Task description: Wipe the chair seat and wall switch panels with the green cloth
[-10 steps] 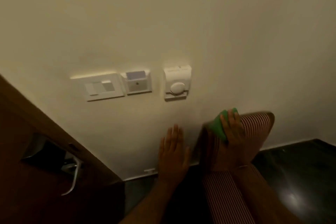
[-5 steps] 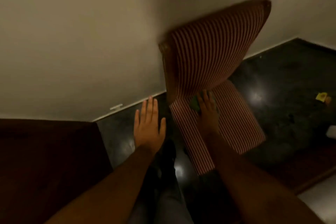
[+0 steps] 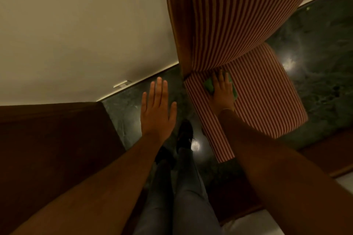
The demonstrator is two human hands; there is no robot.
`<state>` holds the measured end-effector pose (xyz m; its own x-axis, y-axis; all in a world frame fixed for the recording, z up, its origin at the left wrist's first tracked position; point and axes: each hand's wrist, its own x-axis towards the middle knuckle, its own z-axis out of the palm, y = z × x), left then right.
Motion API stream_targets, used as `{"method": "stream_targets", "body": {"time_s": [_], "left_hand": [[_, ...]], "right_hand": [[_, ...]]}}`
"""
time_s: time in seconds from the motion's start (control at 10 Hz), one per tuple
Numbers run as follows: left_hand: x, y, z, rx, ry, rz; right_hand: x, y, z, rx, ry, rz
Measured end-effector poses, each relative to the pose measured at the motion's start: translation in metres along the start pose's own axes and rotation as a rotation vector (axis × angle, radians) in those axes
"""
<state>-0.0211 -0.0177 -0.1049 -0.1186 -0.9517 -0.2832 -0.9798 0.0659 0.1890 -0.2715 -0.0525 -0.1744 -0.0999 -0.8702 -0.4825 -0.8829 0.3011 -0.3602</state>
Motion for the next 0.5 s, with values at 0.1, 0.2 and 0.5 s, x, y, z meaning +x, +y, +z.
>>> {"method": "stream_targets", "body": {"time_s": [0.1, 0.2, 0.5], "left_hand": [[0.003, -0.003, -0.003, 0.004, -0.032, 0.018], [0.002, -0.003, -0.01, -0.001, -0.038, 0.015], [-0.012, 0.0, -0.086, -0.033, 0.049, 0.005]], "right_hand": [[-0.006, -0.002, 0.003, -0.089, -0.052, -0.005], [-0.006, -0.005, -0.006, -0.145, -0.118, 0.01], [-0.054, -0.061, -0.063, -0.21, 0.011, -0.063]]}}
